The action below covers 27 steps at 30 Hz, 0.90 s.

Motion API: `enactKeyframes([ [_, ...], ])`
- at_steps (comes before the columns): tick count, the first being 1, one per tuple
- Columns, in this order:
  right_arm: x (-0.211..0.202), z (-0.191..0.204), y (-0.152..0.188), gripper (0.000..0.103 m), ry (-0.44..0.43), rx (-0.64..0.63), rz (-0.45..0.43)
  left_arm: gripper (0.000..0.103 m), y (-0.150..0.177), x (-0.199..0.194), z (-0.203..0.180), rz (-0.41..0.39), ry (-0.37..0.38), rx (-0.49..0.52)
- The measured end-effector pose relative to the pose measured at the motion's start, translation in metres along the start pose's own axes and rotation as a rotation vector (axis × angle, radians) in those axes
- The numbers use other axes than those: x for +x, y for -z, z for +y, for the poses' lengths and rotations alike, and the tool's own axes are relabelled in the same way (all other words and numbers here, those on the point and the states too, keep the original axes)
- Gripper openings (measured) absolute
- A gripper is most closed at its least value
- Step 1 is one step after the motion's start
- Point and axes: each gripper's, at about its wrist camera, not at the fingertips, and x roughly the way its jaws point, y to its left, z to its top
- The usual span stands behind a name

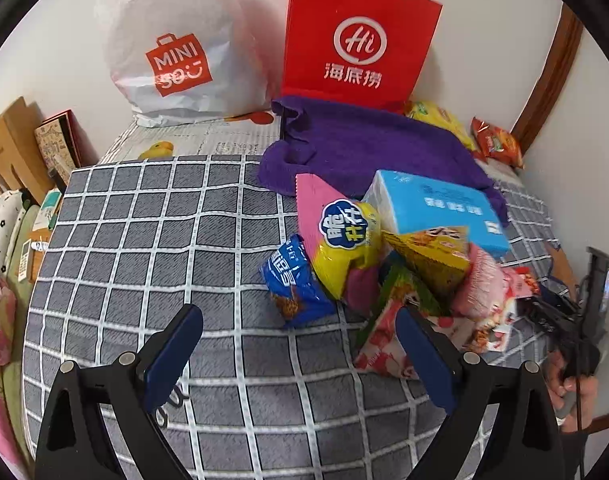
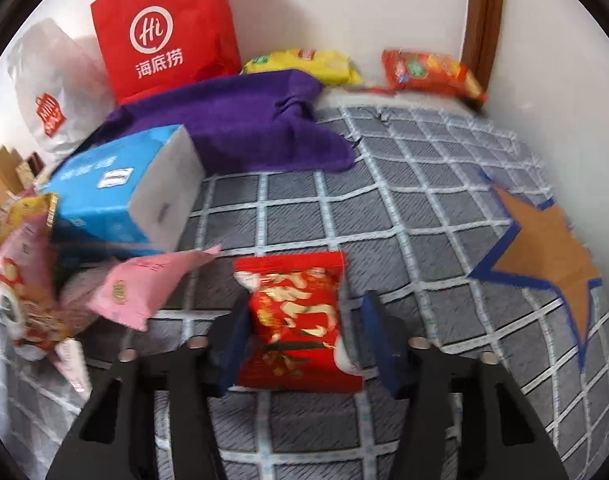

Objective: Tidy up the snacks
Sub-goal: 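Grasp the blue biscuit packet with the left gripper while the right gripper grasps the red candy packet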

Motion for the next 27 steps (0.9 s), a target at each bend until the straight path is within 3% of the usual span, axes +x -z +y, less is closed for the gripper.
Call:
enactKeyframes([
  [1, 0.000, -0.001, 0.000, 0.043, -0.007, 0.003, -0.004, 0.097, -0.002, 0.005, 0.001, 0.003, -0.004, -0.001],
  [5, -0.001, -0.015, 0.001, 0.042, -0.060, 0.065, -0.013, 0.089, -0.006, 0.023, 0.010, 0.016, -0.010, -0.033],
  [10, 0.002, -0.006, -0.001, 0.044, -0.001, 0.028, -0.003, 0.077, -0.009, 0.041, 0.025, 0.041, -0.013, -0.081],
  [15, 0.001, -0.006, 0.000, 0.045, -0.003, 0.021, -0.003, 0.072, -0.008, 0.060, 0.019, 0.060, 0.031, -0.041],
  [18, 0.001, -0.007, 0.000, 0.045, -0.003, 0.020, -0.002, 0.053, -0.006, 0.077, 0.012, 0.091, 0.032, -0.004],
  [23, 0.001, -0.006, 0.000, 0.044, 0.003, 0.015, -0.002, 0.038, -0.004, 0.083, 0.011, 0.072, 0.041, 0.014],
  [27, 0.000, -0.006, 0.000, 0.041, 0.005, 0.017, -0.005, 0.035, -0.002, 0.078, 0.016, 0.077, 0.064, 0.013],
])
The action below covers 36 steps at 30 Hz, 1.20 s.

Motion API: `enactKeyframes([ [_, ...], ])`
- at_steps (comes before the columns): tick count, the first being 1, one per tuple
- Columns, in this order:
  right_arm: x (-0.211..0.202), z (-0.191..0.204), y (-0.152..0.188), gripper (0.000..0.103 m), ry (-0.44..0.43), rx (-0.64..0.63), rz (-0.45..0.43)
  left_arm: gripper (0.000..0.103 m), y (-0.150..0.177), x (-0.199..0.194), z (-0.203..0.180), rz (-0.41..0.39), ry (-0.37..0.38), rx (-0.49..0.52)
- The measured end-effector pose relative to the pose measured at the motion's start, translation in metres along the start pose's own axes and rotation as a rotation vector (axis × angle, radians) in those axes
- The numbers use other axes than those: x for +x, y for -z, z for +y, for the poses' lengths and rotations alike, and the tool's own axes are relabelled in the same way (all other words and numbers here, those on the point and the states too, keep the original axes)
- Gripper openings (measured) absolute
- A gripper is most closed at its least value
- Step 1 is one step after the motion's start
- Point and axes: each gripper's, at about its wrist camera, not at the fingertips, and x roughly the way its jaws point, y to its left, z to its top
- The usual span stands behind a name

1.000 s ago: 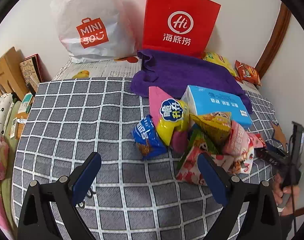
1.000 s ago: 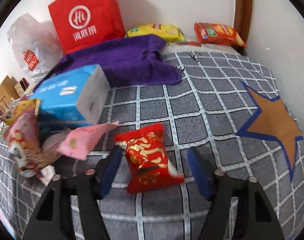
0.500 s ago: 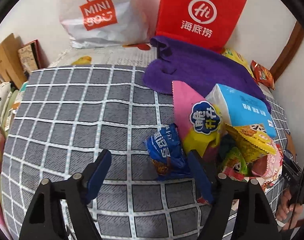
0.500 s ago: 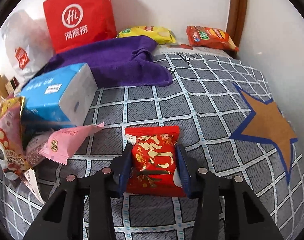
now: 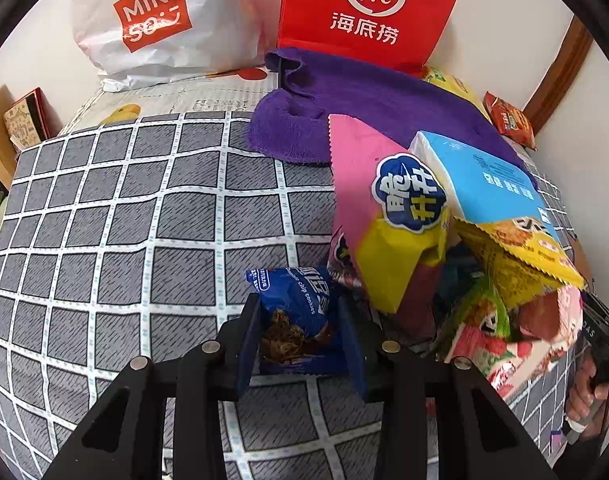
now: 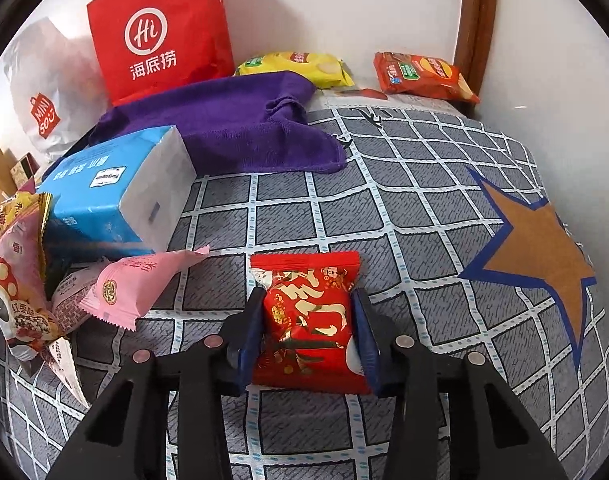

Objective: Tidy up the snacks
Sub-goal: 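Grasp the blue biscuit packet with the left gripper while the right gripper grasps the red candy packet, then carry both packets onto the purple towel and open both grippers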

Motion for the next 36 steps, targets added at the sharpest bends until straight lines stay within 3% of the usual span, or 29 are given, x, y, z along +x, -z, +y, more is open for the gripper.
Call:
enactKeyframes([
  [9, -0.030, -0.003, 0.010, 0.041, -0.028, 0.051, 0.001, 0.035, 0.022, -0.033, 0.019, -0.016, 0.029, -0.032],
  [17, -0.089, 0.019, 0.010, 0.041, -0.027, 0.025, -0.056, 0.035, 0.026, -0.073, -0.007, -0.071, 0.079, 0.032],
  [23, -0.125, 0.041, -0.002, 0.041, -0.040, 0.010, -0.084, 0.035, 0.008, -0.096, -0.036, -0.108, 0.111, 0.082],
  [26, -0.141, 0.046, -0.013, 0.041, -0.098, 0.035, -0.115, 0.035, -0.001, -0.105, -0.049, -0.121, 0.114, 0.103],
  [36, -0.153, 0.059, -0.056, 0.041, -0.112, -0.008, -0.166, 0.036, -0.038, -0.125, -0.083, -0.172, 0.152, 0.163],
])
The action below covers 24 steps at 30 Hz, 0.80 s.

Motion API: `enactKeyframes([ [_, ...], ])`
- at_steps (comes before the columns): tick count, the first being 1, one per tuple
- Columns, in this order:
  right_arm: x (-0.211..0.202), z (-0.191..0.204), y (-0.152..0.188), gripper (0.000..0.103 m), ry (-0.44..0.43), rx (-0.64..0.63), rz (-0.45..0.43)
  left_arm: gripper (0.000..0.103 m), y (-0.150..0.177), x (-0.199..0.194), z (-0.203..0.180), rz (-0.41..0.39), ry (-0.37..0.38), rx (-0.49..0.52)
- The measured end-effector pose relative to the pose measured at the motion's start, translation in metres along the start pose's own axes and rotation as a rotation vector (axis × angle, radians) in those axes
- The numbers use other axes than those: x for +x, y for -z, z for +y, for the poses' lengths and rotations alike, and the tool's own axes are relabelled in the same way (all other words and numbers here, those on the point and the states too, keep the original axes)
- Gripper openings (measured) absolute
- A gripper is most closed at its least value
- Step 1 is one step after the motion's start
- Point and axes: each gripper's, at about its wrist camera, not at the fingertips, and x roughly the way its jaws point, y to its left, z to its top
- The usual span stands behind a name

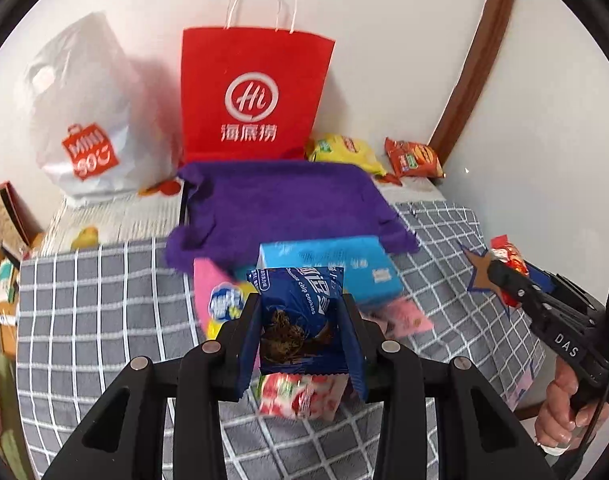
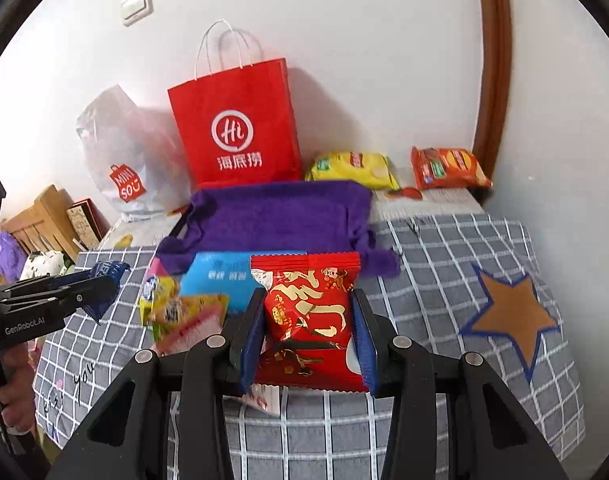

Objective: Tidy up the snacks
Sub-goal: 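Carry both packets onto the purple towel and open both grippers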

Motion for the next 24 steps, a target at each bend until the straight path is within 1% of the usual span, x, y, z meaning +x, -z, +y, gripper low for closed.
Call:
enactKeyframes([
  [4, 0.012, 0.004, -0.020, 0.041, -0.022, -0.015, -0.012, 0.036, -0.018, 0.010, -0.003, 0.007, 0.010, 0.002],
  [6, 0.020, 0.005, -0.028, 0.041, -0.017, -0.025, -0.013, 0.036, -0.029, 0.018, -0.004, 0.014, 0.013, 0.002],
  [14, 0.068, 0.004, -0.063, 0.041, -0.020, -0.053, -0.009, 0.036, -0.065, 0.052, -0.005, 0.036, -0.019, 0.031],
  [22, 0.122, 0.001, -0.095, 0.041, -0.029, -0.056, 0.013, 0.036, -0.095, 0.099, 0.012, 0.082, -0.040, 0.008],
  [24, 0.134, 0.001, -0.102, 0.041, -0.024, -0.056, 0.018, 0.036, -0.101, 0.112, 0.019, 0.092, -0.057, 0.003],
])
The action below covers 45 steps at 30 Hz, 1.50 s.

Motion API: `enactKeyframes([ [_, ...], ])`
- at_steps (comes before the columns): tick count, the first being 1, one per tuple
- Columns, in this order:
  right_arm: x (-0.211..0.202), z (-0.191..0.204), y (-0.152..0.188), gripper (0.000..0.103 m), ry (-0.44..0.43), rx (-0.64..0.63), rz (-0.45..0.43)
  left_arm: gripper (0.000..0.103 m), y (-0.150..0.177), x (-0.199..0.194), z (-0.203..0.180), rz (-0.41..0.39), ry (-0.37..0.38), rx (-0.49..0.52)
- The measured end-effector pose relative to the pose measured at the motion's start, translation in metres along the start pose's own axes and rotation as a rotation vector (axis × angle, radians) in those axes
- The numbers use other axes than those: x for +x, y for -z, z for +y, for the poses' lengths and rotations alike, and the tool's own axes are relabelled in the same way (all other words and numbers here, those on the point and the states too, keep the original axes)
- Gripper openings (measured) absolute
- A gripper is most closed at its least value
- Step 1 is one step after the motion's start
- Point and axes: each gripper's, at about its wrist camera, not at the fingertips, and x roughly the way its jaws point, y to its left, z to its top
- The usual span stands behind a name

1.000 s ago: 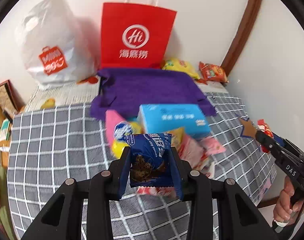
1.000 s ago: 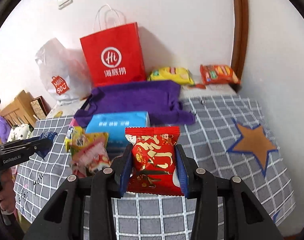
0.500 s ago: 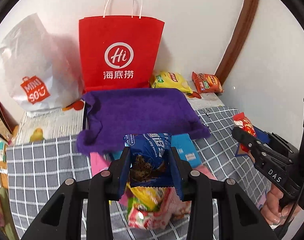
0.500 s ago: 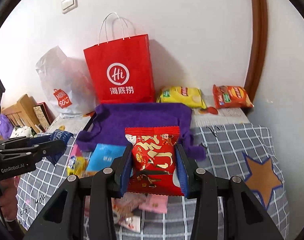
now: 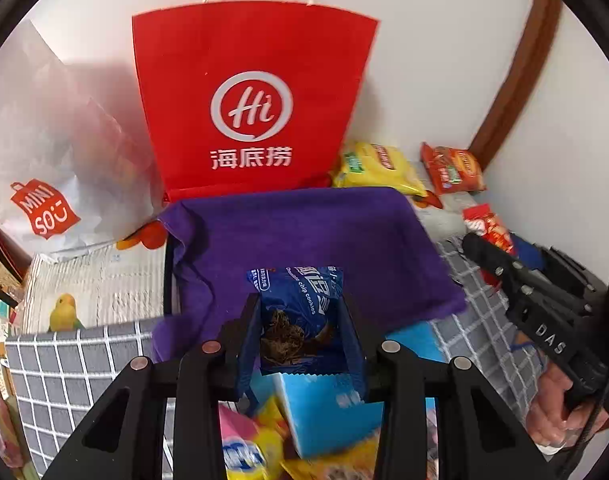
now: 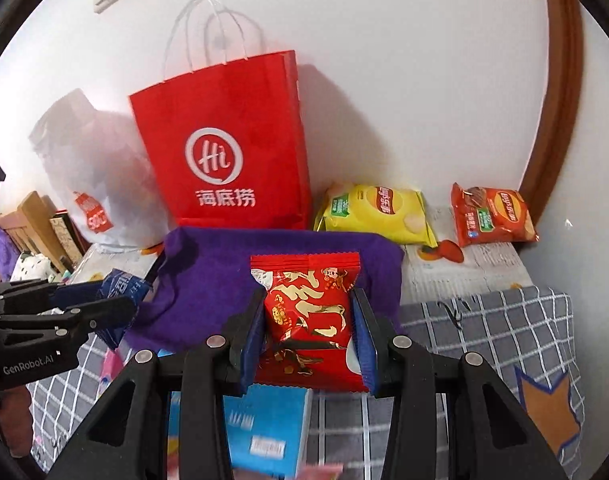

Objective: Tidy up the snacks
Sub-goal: 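Carry both packets onto the purple towel and open both grippers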

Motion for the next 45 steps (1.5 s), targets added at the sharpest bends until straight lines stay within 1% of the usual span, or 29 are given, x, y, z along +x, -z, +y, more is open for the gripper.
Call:
enactKeyframes([
  [5, 0.035, 0.000, -0.020, 0.041, 0.010, -0.016, 0.013, 0.036, -0.012, 0.030, 0.014, 0.037, -0.009, -0.023],
  [12, 0.084, -0.007, -0.033, 0.041, 0.006, -0.038, 0.059, 0.036, -0.028, 0.069, 0.027, 0.082, -0.026, -0.024],
  [15, 0.104, -0.014, -0.031, 0.041, 0.007, -0.031, 0.091, 0.036, -0.033, 0.089, 0.033, 0.108, -0.033, -0.026],
  [17, 0.121, -0.020, -0.026, 0.041, 0.005, -0.027, 0.139, 0.036, -0.033, 0.102, 0.036, 0.127, -0.042, -0.027],
  [22, 0.151, -0.028, -0.014, 0.041, 0.024, -0.032, 0.221, 0.036, -0.030, 0.127, 0.043, 0.170, -0.064, -0.028],
  [24, 0.159, -0.028, -0.010, 0.041, 0.024, -0.041, 0.245, 0.036, -0.029, 0.134, 0.042, 0.192, -0.081, -0.008],
  [28, 0.169, -0.026, -0.002, 0.041, 0.033, -0.060, 0.272, 0.036, -0.027, 0.144, 0.040, 0.212, -0.089, 0.008],
  [42, 0.182, -0.023, 0.006, 0.041, 0.058, -0.064, 0.326, 0.038, -0.026, 0.155, 0.035, 0.243, -0.093, 0.018],
  [43, 0.184, -0.024, 0.004, 0.043, 0.056, -0.065, 0.326, 0.038, -0.026, 0.155, 0.034, 0.241, -0.095, 0.020],
  [45, 0.183, -0.023, 0.002, 0.051, 0.053, -0.070, 0.324, 0.038, -0.026, 0.154, 0.034, 0.236, -0.095, 0.026],
])
